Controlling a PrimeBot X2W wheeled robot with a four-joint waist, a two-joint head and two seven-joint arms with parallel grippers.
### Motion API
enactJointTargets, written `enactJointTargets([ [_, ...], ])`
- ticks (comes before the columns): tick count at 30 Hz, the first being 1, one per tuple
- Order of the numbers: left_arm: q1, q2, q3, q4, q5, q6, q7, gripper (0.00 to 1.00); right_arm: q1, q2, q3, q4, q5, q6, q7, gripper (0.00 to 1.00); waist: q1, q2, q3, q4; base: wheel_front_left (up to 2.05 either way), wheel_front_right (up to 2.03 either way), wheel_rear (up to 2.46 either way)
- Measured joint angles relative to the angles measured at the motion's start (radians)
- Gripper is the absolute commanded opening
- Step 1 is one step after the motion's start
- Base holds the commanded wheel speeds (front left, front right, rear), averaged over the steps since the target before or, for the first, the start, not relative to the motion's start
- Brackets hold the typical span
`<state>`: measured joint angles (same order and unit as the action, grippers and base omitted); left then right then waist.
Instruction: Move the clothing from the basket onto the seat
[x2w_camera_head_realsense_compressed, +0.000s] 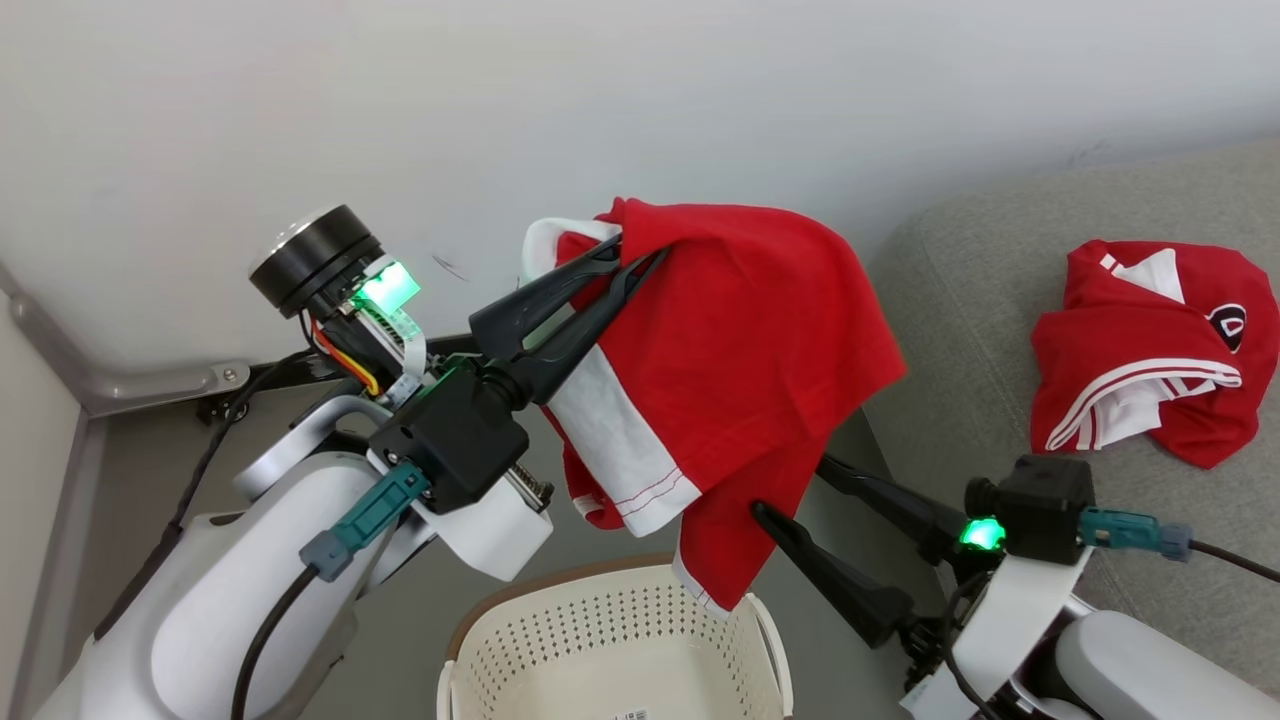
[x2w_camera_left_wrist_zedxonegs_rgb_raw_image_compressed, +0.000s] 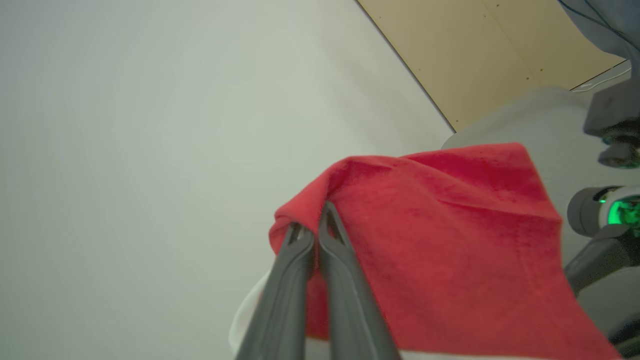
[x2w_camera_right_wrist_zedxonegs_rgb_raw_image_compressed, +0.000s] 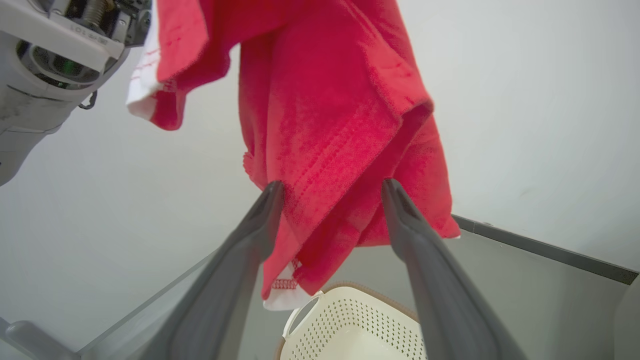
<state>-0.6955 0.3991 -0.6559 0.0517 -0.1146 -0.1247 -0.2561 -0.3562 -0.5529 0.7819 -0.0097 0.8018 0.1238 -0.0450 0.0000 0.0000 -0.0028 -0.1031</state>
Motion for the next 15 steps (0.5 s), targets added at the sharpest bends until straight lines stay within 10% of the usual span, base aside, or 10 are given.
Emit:
enactJointTargets([
  [10,-0.017,-0.028,-0.027,0.008,-0.021,0.000,0.000,0.00,-0.088,0.090,0.065,0.087,0.035,0.000,-0.014,1.00,0.0000,0.0000,0.011,0.022,0.00,0.00,0.00],
  [15,-0.029,-0.030,-0.030,0.010,-0.033,0.000,0.000,0.00,-0.126,0.119,0.084,0.146,0.034,0.000,-0.035,0.45,0.0000,0.0000,0.021,0.027,0.00,0.00,0.00],
])
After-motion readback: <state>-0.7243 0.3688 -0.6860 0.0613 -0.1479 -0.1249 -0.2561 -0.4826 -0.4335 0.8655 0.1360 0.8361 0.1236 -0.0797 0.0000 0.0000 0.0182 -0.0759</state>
